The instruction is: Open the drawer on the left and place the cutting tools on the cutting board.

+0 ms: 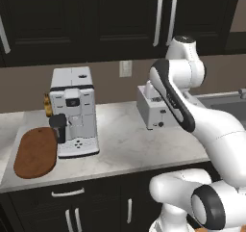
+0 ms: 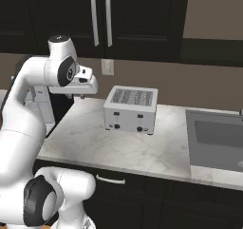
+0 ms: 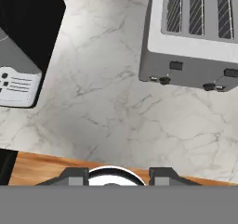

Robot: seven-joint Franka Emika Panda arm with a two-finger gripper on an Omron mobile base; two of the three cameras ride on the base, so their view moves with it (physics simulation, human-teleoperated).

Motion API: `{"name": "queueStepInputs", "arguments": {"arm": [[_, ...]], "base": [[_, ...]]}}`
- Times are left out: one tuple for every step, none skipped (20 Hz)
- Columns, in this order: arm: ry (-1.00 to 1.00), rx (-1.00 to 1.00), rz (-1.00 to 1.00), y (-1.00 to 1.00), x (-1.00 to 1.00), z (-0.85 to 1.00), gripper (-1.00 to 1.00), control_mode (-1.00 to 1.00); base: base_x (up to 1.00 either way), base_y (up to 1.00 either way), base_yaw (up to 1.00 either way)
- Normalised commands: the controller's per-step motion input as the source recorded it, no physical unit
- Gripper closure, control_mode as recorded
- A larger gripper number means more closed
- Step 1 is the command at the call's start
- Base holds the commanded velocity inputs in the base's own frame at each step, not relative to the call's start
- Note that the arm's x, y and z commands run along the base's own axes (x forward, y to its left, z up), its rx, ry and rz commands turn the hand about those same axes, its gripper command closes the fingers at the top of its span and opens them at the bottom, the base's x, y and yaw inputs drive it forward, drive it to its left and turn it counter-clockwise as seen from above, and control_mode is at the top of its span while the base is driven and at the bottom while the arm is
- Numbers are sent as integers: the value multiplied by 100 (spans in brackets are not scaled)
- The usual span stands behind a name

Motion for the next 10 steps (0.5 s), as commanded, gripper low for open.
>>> {"name": "queueStepInputs", "arguments": {"arm": [[0, 0, 0, 0, -10, 0, -100, -100], [-4, 0, 0, 22, -46, 0, -100, -100], [0, -5, 5, 49, -47, -13, -100, -100], [0, -10, 7, 67, -59, -21, -100, -100], [0, -19, 9, 94, -66, -32, -100, -100], [0, -19, 11, 100, -69, -36, -100, -100], [0, -21, 11, 100, -74, -39, -100, -100], [0, -25, 13, 100, -76, -43, -100, -100], [0, -27, 14, 100, -79, -46, -100, -100], [0, -27, 14, 100, -79, -47, -100, -100]], "base": [[0, 0, 0], [0, 0, 0], [0, 0, 0], [0, 0, 0], [0, 0, 0], [0, 0, 0], [0, 0, 0], [0, 0, 0], [0, 0, 0], [0, 0, 0]]}}
